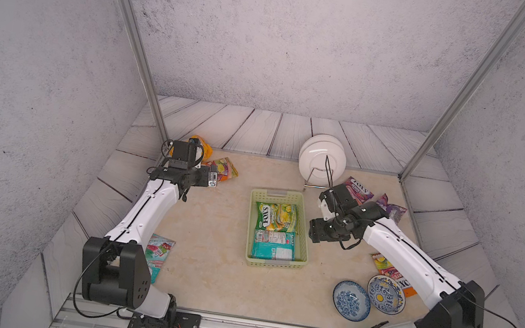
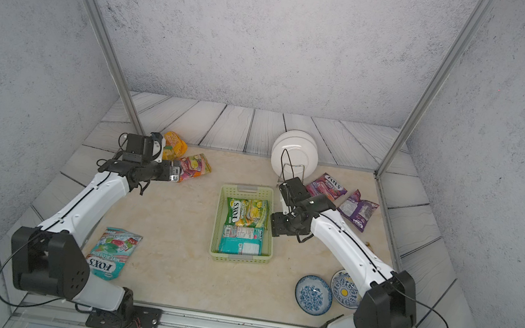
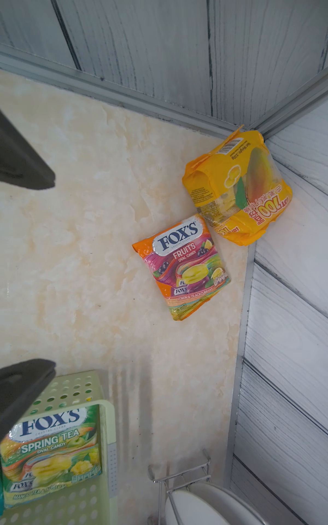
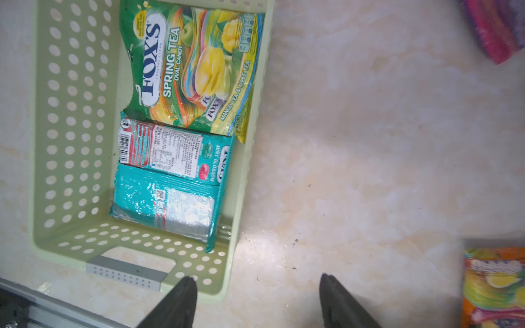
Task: Put the candies in the basket
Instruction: Adjust the basket at the center of the board, then pick up the candy at the center of the board.
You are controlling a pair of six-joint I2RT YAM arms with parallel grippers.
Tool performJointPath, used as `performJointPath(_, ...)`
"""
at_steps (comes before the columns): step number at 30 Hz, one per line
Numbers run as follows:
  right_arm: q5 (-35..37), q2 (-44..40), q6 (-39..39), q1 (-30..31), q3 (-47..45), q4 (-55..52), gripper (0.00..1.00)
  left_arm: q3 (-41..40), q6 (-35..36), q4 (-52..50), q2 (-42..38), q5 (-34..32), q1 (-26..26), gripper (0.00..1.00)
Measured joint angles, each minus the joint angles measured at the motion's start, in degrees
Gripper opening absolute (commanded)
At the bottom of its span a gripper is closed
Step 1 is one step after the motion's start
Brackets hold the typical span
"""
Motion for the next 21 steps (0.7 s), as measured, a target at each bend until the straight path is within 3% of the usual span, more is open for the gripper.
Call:
performJointPath(10, 9.01, -13.31, -5.55, -2.62, -3.65, -0.9, 0.93, 7.41, -5.09, 2.49, 11.61, 0.37, 3.34, 0.95)
performJointPath(21, 16.06, -29.57, -12.35, -3.48, -18.43, 5.9, 1.0, 16.13, -11.47, 0.9, 25.42, 2.67, 5.99, 0.9)
